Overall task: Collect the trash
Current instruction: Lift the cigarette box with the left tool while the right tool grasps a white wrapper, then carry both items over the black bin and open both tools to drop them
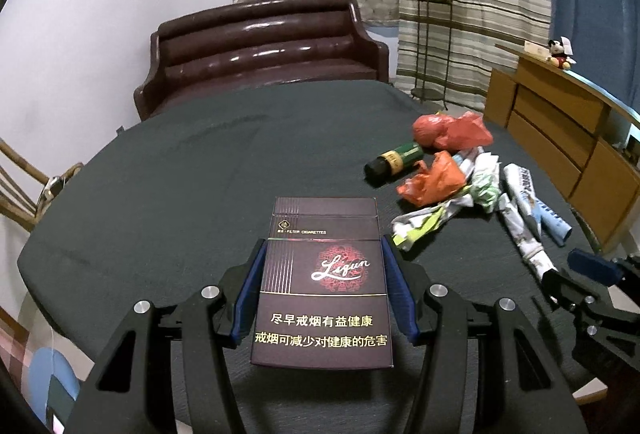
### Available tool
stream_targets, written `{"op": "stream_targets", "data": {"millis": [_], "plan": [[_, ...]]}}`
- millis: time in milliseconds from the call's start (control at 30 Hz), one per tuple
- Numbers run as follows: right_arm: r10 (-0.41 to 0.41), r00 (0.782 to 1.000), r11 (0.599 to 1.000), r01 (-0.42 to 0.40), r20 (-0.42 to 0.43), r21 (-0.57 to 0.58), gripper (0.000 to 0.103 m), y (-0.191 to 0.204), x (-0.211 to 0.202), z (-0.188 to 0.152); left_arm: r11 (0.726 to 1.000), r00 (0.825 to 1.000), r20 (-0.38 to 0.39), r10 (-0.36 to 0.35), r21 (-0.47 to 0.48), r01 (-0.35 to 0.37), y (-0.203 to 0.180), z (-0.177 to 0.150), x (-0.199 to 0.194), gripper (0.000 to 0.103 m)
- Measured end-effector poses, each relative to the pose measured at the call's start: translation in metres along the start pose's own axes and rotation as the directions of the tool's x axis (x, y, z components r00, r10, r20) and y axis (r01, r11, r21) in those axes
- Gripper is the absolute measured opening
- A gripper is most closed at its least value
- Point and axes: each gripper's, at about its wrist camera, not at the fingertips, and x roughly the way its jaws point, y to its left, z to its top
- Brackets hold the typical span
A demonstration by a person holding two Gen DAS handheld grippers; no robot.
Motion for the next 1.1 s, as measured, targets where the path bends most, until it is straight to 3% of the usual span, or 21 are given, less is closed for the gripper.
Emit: {"op": "stream_targets", "data": {"millis": [267,400,567,833,1100], "plan": [[-0.006,0.999,1.000,0.006,-0.033,-0.006,0.031,0.009,0.017,0.003,1.000,1.000,-0.014,-0.012,-0.019,0.012,0.009,-0.003,0.003,0.055],[-0.018,0.999,1.000,0.017,-0.027,-0.015,0.018,0.013,0.021,0.005,1.000,1.000,-0.018,-0.019,-0.022,0.018,0.009,-0.005,0.003,0.055],[-0.019,1.000,0.999,0.019,-0.016,-0.030,0.009,0.017,0.022,0.003,0.999,0.999,-0.023,-0.025,-0.027,0.024,0.011,-0.006,0.004,0.055],[0.003,0.999,0.998,-0.001,0.039,-0.066,0.009,0.026,0.008,0.006,0.999,0.999,-0.013,-0.035,-0.029,0.034,0.008,-0.004,0.000,0.055],[-0.016,0.995,1.000,0.018,0.103,-0.014,0.009,0.003,-0.012,0.018,0.995,0.995,0.027,-0.096,0.001,0.096,-0.019,0.010,-0.010,0.055]]}}
